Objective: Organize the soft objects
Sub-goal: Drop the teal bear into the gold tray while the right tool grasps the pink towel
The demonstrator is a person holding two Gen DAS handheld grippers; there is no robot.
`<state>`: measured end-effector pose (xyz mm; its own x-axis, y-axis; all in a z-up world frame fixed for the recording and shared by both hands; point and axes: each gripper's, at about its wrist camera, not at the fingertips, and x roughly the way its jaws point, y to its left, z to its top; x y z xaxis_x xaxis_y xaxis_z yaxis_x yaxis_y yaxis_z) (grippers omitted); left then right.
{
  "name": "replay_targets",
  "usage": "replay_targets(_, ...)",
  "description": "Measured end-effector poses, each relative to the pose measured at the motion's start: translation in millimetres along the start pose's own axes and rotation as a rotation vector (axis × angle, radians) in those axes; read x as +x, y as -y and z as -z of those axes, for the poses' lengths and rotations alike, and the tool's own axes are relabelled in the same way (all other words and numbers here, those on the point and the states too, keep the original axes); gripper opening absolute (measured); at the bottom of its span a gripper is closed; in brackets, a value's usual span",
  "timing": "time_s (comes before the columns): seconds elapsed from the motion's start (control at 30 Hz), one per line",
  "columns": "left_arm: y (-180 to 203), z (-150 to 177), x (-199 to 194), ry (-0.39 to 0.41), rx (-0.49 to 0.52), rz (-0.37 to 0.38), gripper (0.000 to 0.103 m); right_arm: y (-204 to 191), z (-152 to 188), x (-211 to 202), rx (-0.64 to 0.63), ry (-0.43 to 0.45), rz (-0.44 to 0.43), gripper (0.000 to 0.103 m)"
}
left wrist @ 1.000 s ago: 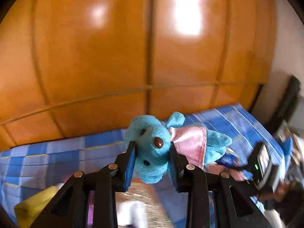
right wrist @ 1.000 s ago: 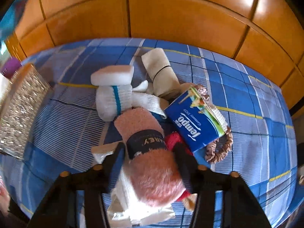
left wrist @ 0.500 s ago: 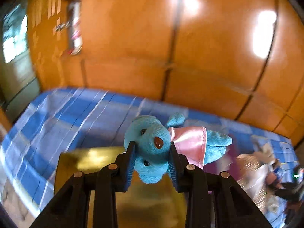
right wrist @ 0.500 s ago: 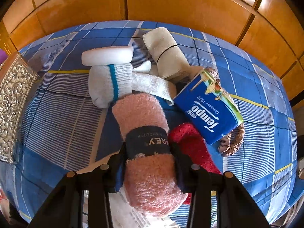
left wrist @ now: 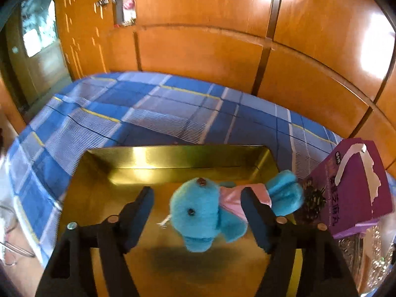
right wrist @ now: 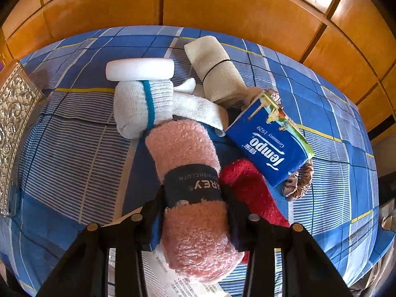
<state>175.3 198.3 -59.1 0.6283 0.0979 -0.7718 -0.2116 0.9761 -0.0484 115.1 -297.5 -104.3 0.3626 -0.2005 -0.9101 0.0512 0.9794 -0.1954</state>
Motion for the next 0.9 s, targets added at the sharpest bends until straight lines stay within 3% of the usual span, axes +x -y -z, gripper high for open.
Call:
replay_targets(0.13,-3.7,10.4,-25.3,0.031,-0.002,0.004,0.075,2.6,0.6,-0.5,0.026,0.001,-0.016,0.042)
replay_targets(0.27,0.9,30.7,-49.4,0.055,0.005,0.027,0.097,6.7,-0.9,-2.2,0.052,0.005,-0.033,0.038)
replay_targets(0.33,5.0,44.3,-60.4,0.065,0.011,0.040,0.101,6.8,-0.4,-6.7,0.060,0.018,-0.049,0.037)
replay_targets(0.57,18.9,81.5,-84.8,0.091,0.025,0.073,0.102,3.8,3.4,-9.0,0.066,0.020,-0.065,0.036)
replay_targets(0.73,28.3,95.3,-99.4,0.098,0.080,0.067,0.103,4.7,0.0,-11.7,0.097,0.025,-0.070,0.035)
replay_targets(0.9,27.0,101.1,-108.5,0.087,0.065,0.084,0.103,5.6,-8.4,-23.5,0.149,0.056,-0.096,0.035)
